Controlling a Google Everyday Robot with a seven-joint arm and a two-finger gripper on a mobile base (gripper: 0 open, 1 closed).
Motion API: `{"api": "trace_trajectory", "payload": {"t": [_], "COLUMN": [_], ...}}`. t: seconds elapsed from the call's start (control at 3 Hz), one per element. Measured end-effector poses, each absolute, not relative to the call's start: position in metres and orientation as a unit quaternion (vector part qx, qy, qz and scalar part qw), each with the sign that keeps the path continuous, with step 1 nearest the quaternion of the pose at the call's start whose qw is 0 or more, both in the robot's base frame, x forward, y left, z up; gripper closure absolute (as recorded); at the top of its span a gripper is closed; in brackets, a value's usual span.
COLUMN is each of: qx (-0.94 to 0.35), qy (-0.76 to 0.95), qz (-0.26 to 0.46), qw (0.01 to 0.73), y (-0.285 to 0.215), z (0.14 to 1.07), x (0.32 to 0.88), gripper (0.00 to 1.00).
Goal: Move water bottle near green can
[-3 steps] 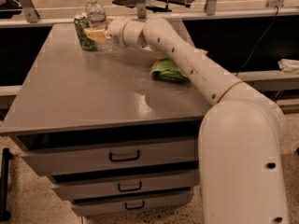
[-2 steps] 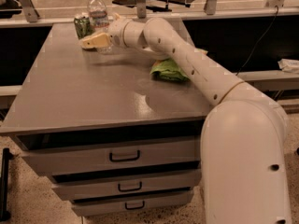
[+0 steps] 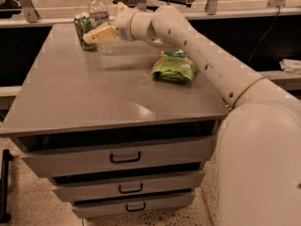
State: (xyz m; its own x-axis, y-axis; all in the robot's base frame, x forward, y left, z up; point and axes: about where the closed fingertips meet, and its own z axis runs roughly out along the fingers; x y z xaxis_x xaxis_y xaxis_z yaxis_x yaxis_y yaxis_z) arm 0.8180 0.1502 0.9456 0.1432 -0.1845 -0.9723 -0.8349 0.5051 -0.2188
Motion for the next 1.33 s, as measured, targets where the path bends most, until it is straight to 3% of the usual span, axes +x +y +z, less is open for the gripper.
{"api": "trace_trajectory", "payload": {"t": [1.0, 1.33], "qx": [-0.521, -0.523], "qy": [0.585, 0.587], "qz": [0.189, 0.183], "qw": [0.592, 0.590], "y": [0.014, 0.002], "z": [1.041, 1.044], "x": [0.695, 0.686], "gripper": [0.00, 0.00]}}
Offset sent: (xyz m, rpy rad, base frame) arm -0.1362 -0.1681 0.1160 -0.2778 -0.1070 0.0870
